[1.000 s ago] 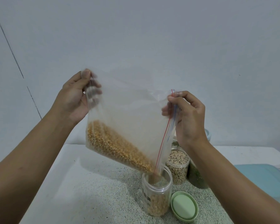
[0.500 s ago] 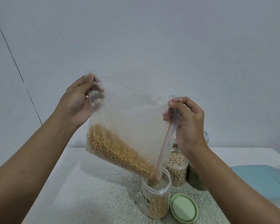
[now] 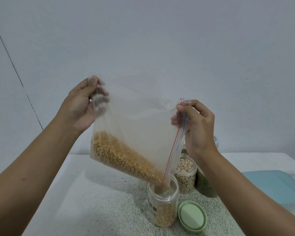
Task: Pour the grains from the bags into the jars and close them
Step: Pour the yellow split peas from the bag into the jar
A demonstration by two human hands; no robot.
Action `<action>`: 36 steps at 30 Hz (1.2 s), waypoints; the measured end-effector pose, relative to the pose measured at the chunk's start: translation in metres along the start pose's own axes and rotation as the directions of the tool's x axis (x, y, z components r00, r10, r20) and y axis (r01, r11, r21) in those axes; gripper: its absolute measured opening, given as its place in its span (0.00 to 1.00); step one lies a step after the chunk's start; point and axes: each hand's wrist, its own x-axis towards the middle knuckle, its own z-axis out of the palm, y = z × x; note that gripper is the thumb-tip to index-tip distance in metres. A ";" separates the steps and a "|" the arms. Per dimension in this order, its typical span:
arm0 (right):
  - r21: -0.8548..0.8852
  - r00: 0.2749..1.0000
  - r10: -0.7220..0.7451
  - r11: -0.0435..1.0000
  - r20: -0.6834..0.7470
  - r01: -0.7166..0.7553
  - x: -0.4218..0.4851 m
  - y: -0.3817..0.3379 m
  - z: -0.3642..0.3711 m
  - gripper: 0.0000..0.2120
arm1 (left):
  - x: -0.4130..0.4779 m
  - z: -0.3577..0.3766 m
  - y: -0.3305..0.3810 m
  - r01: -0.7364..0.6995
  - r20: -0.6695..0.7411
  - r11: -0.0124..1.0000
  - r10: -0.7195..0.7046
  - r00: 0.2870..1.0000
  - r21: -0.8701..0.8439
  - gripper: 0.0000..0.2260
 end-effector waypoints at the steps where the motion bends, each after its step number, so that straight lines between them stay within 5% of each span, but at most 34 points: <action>1: -0.002 1.000 0.001 1.000 -0.001 -0.001 0.000 0.000 -0.001 0.11 | 0.000 0.000 0.000 -0.002 0.002 1.000 0.002 1.000 0.002 0.15; 36: -0.002 0.999 -0.001 1.000 0.050 0.001 0.005 0.004 0.015 0.12 | 0.002 -0.019 0.001 -0.017 -0.032 0.999 0.016 0.999 -0.028 0.12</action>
